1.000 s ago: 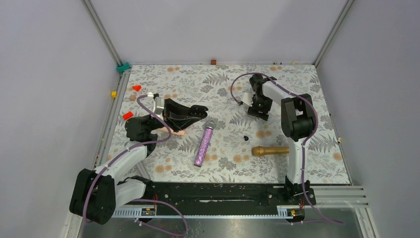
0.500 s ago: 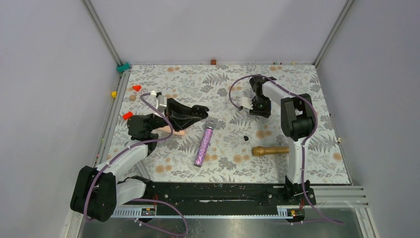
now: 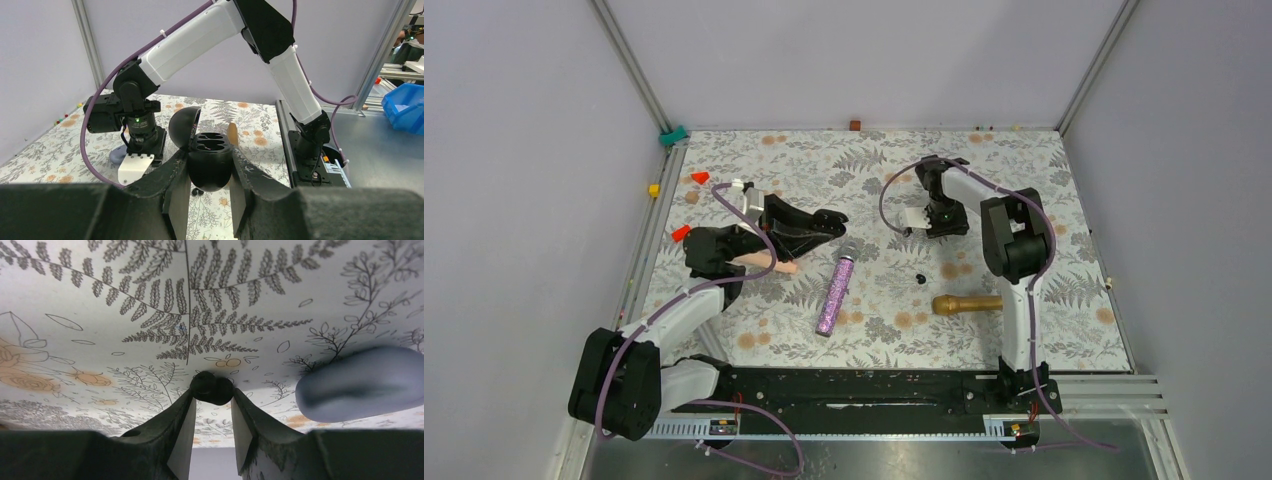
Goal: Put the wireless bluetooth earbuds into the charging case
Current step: Pick up the earbud from the center of the board.
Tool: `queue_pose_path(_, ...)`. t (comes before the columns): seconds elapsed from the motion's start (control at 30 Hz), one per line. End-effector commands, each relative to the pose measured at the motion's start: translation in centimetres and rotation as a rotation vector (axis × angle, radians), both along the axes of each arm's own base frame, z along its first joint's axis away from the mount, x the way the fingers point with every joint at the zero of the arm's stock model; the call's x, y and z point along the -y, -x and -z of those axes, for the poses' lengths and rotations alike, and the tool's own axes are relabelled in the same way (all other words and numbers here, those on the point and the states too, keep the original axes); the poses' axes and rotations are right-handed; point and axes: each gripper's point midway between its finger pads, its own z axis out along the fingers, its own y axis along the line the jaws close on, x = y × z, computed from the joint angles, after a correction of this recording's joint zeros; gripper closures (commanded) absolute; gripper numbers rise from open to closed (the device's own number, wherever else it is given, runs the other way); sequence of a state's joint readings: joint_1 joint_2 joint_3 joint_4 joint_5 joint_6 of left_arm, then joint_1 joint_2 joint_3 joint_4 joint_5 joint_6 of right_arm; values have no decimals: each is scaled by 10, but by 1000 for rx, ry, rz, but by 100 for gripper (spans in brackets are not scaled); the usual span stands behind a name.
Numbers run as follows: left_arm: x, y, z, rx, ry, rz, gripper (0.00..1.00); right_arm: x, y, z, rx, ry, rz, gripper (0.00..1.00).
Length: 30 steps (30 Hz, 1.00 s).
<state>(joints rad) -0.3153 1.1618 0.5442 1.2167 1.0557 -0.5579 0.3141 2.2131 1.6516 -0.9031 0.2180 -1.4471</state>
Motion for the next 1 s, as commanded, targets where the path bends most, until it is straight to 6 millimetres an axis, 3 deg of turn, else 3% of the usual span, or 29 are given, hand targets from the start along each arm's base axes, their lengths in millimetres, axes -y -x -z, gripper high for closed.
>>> queue_pose_path(0.0, 1, 4, -21, 91, 12, 22, 100, 0, -1, 14, -46, 93, -119, 62)
queue_pose_path(0.47, -1, 4, -21, 100, 8, 20, 100, -7, -16, 6, -22, 220, -238, 63)
queue_pose_path(0.63, -1, 4, -21, 100, 8, 23, 100, -47, -9, -17, -23, 65, -214, 73)
queue_pose_path(0.97, -2, 8, -25, 109, 12, 24, 100, -100, 17, -28, -44, -134, -121, 74)
